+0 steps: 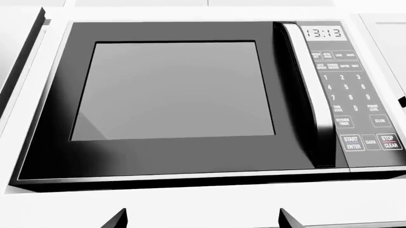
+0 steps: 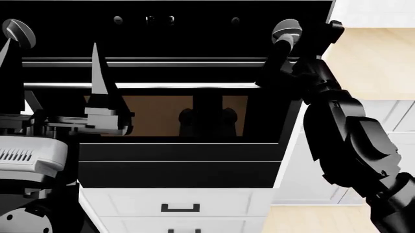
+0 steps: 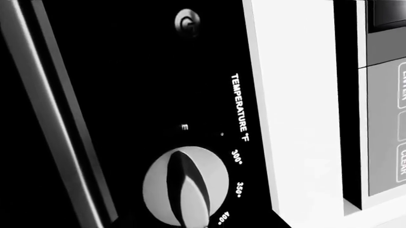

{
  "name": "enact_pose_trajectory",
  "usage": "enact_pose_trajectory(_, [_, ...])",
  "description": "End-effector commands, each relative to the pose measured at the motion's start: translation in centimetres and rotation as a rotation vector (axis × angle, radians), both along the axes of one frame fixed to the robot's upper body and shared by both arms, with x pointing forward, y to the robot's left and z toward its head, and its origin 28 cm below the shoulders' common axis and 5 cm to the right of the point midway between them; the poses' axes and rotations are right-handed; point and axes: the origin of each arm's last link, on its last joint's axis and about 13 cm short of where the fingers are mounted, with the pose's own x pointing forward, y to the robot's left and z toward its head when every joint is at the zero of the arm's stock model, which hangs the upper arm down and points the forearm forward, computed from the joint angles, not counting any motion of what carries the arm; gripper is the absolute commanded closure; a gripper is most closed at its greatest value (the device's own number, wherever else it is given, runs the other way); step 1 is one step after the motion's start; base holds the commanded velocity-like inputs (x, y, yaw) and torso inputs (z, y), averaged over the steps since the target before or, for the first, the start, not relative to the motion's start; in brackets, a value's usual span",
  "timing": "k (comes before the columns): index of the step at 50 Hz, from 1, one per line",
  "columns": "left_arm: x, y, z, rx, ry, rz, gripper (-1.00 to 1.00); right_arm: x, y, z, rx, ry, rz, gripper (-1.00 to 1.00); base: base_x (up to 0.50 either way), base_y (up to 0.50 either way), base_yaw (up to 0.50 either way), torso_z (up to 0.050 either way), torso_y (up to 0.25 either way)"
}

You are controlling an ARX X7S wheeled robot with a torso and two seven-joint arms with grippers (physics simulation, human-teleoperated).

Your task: Preheat the oven by turning the temperature knob.

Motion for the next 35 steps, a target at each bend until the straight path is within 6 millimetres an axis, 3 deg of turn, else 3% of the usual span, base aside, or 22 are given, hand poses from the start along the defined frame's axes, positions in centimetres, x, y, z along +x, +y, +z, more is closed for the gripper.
enact_pose_trajectory(1, [0.07, 0.06, -0.04, -0.001, 0.001, 0.002, -1.00, 0.51, -0.22, 0.03, -0.007, -0.005, -0.019, -1.00, 0.00, 0.00, 0.00, 0.000, 0.000])
enact_pose_trajectory(35, [-0.03, 0.04, 0.00, 0.000, -0.001, 0.001, -1.00, 1.00, 0.04, -0.42, -0.010, 0.001, -0.006, -1.00, 0.00, 0.00, 0.00, 0.000, 0.000])
